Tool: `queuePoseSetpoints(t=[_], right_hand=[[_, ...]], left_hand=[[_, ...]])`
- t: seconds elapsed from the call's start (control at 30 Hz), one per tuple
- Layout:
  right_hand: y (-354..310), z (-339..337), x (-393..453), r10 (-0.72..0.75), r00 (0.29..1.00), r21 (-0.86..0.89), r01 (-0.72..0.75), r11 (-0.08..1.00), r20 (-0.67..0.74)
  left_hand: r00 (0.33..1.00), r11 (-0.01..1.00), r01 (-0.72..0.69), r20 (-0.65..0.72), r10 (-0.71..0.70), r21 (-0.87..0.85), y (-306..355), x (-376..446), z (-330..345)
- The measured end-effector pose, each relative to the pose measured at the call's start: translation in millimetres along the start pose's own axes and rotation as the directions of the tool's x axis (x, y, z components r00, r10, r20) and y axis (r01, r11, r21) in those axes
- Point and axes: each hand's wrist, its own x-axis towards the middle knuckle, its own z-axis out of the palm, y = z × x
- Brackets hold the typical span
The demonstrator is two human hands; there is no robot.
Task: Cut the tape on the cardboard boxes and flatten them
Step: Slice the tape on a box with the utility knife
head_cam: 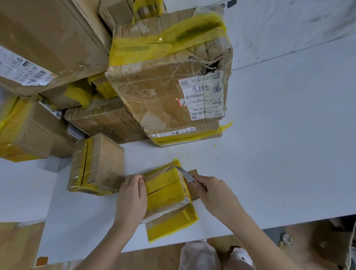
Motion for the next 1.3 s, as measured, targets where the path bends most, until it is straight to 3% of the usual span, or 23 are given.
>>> queuePoseSetpoints(t=[0.43, 0.77, 1.3], right_hand=[[-1.5, 1.1, -7.5, -0.099, 0.994, 0.037, 0.098, 0.995, 0.048], [5.3, -6.3, -13.7, -0.111, 0.978, 0.141, 0.086, 0.986, 0.177], [14.4, -18.6, -42.2, -0.144, 0.959, 0.076, 0.128, 0.989, 0.246]], left_hand=[[1.000, 1.000, 0.002, 0.003, -0.002, -0.004, 0.4, -0.1, -0.2], [1.000, 1.000, 0.009, 0.013, -0.009, 0.006, 1.5, -0.4, -0.7], [0.998, 0.997, 0.063, 0.020, -0.064, 0.051, 5.3, 1.0, 0.9]])
